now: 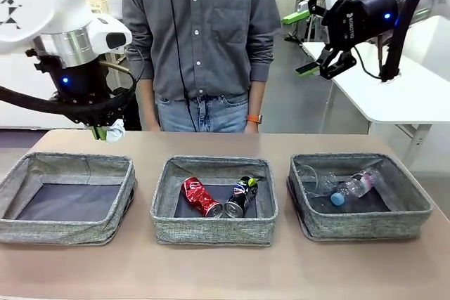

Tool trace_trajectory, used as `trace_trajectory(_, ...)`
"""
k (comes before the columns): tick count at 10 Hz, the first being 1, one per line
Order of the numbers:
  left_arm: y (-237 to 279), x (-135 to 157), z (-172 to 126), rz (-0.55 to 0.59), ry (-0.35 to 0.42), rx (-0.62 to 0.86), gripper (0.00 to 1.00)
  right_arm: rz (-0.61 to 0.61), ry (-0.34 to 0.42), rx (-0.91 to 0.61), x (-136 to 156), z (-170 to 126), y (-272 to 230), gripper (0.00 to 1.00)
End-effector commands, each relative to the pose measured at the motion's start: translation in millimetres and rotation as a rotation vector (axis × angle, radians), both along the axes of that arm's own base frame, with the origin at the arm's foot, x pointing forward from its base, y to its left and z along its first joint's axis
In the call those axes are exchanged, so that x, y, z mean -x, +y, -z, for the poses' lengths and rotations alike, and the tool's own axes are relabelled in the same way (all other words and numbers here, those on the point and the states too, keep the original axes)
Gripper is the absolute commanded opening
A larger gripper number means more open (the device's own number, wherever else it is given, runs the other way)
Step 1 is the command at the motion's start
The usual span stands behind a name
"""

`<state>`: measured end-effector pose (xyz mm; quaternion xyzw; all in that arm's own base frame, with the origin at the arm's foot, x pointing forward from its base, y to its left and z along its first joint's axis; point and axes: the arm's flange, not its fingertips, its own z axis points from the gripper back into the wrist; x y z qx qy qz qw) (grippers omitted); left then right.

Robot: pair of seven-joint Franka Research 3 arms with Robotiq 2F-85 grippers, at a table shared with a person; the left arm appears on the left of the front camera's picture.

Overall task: Sort the waste into the appropriate baskets.
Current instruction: Pick up the waste item pointed out by the person.

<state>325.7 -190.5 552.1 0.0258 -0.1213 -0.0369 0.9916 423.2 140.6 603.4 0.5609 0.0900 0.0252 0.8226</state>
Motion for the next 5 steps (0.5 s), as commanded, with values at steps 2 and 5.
trace_trajectory(2,-59,18,-18,-0.047,0.018,0.057,0.05,-0.013,-0.015,-0.017,-1,-2,-1,1.0)
trace_trajectory(5,-127,29,-68,-0.156,0.117,-0.026,0.05,-0.013,-0.015,-0.017,-1,-2,-1,1.0)
